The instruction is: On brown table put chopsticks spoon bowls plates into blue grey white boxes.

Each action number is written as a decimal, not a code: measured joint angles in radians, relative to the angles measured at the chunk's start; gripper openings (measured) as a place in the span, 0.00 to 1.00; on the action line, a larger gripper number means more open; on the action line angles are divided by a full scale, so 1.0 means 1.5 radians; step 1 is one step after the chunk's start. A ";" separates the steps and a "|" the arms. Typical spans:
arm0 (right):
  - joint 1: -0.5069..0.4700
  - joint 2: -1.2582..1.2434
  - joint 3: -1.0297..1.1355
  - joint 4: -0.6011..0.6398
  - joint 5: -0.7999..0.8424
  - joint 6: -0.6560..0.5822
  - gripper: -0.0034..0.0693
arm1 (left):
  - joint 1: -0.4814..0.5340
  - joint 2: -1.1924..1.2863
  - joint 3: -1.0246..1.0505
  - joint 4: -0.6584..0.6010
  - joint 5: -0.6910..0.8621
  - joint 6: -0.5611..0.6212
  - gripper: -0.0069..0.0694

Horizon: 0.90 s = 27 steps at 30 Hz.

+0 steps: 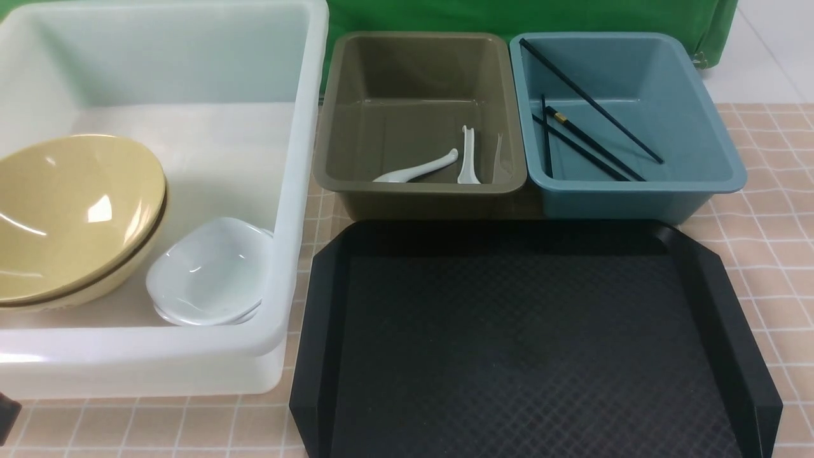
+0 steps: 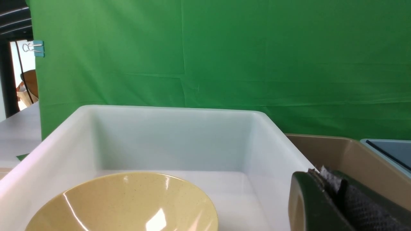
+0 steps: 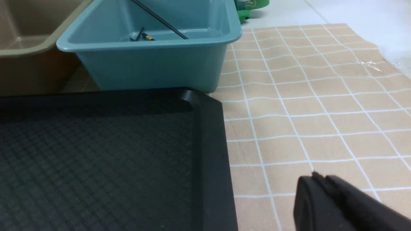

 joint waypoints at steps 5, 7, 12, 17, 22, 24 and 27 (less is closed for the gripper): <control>0.000 0.000 0.000 0.000 0.000 0.000 0.15 | 0.000 0.000 0.000 0.000 0.000 0.000 0.08; 0.000 0.000 0.000 0.000 0.000 0.000 0.16 | 0.000 0.000 0.000 0.000 0.000 0.000 0.08; 0.000 0.000 0.000 0.001 0.000 0.001 0.16 | 0.000 -0.005 0.010 0.000 -0.006 0.000 0.08; 0.000 0.000 0.000 0.001 0.000 0.001 0.17 | 0.000 -0.036 0.079 0.030 -0.016 0.000 0.08; 0.000 0.000 0.000 0.001 0.001 0.001 0.17 | 0.000 -0.090 0.176 0.138 -0.004 -0.071 0.08; 0.000 0.000 0.000 0.001 0.001 0.001 0.18 | 0.000 -0.096 0.176 0.160 0.018 -0.105 0.08; 0.000 -0.001 0.000 0.002 0.001 0.001 0.18 | 0.000 -0.100 0.176 0.232 0.069 -0.208 0.08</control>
